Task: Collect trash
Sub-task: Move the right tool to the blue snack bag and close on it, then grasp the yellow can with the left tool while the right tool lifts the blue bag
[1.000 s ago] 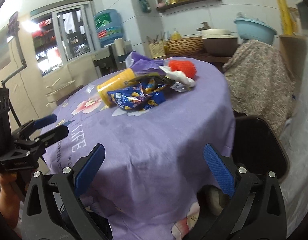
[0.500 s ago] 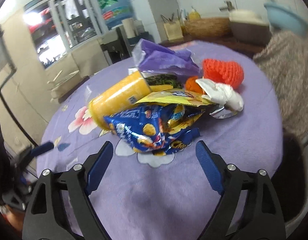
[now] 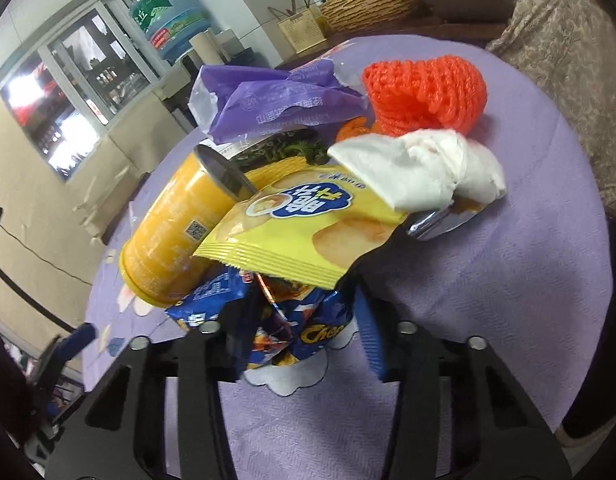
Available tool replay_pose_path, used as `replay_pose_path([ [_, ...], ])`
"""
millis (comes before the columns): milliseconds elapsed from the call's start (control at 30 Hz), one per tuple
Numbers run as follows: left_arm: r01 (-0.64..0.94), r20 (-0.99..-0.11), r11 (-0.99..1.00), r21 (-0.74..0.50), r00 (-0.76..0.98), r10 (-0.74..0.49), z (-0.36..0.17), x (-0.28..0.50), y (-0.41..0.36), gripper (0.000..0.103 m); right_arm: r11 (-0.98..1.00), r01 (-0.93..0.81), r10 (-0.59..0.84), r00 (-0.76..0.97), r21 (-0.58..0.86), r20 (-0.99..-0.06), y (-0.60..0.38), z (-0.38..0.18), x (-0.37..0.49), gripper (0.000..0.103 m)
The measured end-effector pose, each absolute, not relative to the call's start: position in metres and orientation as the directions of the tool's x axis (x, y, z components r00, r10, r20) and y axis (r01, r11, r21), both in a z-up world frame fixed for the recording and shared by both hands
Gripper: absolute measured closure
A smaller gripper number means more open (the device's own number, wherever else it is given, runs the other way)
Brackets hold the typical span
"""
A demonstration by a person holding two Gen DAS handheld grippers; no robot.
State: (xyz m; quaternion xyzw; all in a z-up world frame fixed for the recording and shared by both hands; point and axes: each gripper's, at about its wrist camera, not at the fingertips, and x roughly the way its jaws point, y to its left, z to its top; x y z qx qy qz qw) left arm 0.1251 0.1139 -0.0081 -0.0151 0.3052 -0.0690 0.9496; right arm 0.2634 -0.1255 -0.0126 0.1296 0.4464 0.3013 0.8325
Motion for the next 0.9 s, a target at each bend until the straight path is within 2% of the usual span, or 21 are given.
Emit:
replay_pose_path([
  [300, 0.154, -0.576, 0.988, 0.021, 0.809, -0.114, 0.016, 0.163, 0.111, 0.018, 0.726, -0.451, 0.682, 0.376, 0.519, -0.628, -0.129, -0.005, 0.246, 0.077],
  [600, 0.301, -0.695, 0.947, 0.109, 0.705, -0.144, 0.021, 0.227, 0.093, 0.018, 0.675, -0.449, 0.736, 0.362, 0.586, -0.572, -0.148, -0.005, 0.222, 0.078],
  [733, 0.306, -0.737, 0.947, 0.098, 0.662, -0.138, 0.015, 0.249, 0.085, 0.018, 0.689, -0.479, 0.722, 0.393, 0.544, -0.569, -0.151, 0.002, 0.207, 0.078],
  [900, 0.318, -0.752, 0.927, 0.201, 0.656, -0.063, 0.009, 0.261, 0.071, 0.018, 0.727, -0.53, 0.678, 0.459, 0.436, -0.574, -0.152, 0.014, 0.19, 0.078],
])
